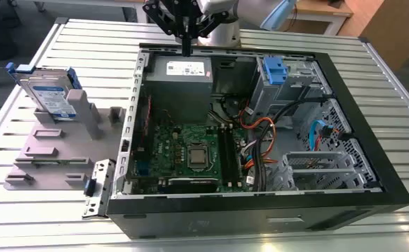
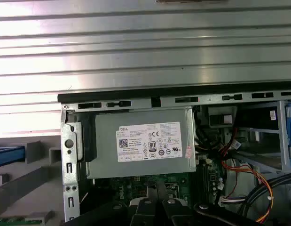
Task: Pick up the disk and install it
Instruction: 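Reach for the disk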
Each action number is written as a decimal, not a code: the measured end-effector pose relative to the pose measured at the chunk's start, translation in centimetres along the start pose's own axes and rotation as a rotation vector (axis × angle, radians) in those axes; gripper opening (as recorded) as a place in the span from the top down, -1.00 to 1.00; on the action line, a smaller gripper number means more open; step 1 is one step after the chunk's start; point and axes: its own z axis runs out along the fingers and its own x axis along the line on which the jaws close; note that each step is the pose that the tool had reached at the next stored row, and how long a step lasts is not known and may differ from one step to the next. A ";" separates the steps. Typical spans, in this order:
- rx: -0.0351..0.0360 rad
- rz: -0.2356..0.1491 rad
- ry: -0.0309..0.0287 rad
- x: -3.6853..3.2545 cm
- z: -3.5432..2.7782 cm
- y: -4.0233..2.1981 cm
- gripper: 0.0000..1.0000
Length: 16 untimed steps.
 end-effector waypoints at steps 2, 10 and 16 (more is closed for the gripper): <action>0.0002 0.000 0.0000 0.04 0.00 0.00 0.79; 0.0003 0.000 0.0000 0.33 -0.01 -0.03 0.79; 0.0002 0.000 -0.0010 0.87 -0.02 -0.06 0.79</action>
